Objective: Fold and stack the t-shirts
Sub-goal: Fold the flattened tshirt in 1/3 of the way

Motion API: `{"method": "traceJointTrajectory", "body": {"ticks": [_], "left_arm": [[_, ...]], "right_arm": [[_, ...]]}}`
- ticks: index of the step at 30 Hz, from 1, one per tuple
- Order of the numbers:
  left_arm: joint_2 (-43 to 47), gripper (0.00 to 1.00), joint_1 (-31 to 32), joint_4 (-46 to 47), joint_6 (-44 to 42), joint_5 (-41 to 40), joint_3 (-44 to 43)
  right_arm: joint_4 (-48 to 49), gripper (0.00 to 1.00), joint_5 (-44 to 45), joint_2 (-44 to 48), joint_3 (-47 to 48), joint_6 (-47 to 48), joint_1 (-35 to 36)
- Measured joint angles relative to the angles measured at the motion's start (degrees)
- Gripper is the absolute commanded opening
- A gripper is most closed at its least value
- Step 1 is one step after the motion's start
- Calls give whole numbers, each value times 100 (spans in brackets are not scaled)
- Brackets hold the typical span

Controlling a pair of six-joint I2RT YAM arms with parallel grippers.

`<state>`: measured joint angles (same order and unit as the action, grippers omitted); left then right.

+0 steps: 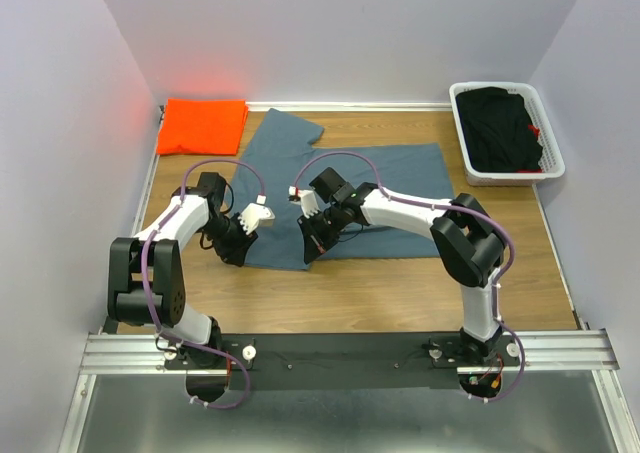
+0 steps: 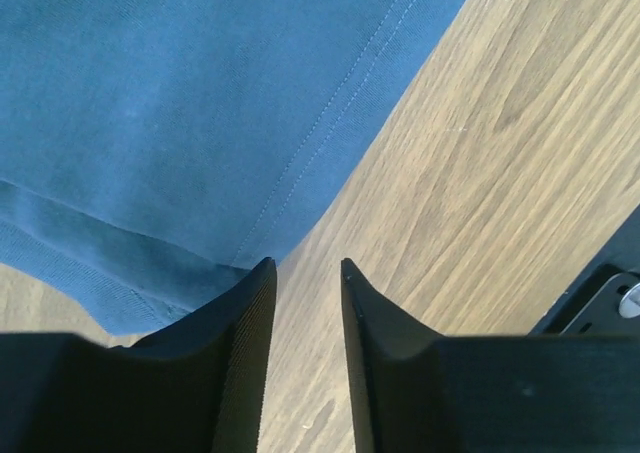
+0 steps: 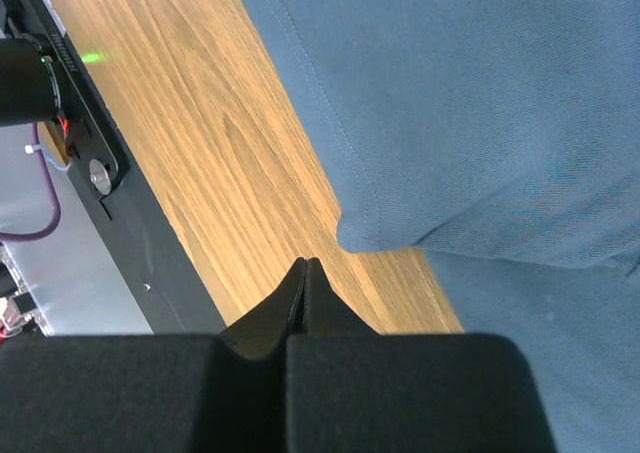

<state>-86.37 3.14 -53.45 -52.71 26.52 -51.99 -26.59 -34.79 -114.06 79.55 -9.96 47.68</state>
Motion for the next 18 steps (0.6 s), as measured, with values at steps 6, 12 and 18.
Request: {"method": "traceJointTrajectory", "body": {"ticks": [6,12,18], "left_arm": [[0,43,0,87,50,-37,42],[0,43,0,157,74,-50,48],[0,47,0,203,96,-52,83]], "right_arm": [[-4,45,39,-39,-2,-48,0],[-2,43,85,-59,-103,-79,0],[0,43,109,-332,-107,-122,0]]}}
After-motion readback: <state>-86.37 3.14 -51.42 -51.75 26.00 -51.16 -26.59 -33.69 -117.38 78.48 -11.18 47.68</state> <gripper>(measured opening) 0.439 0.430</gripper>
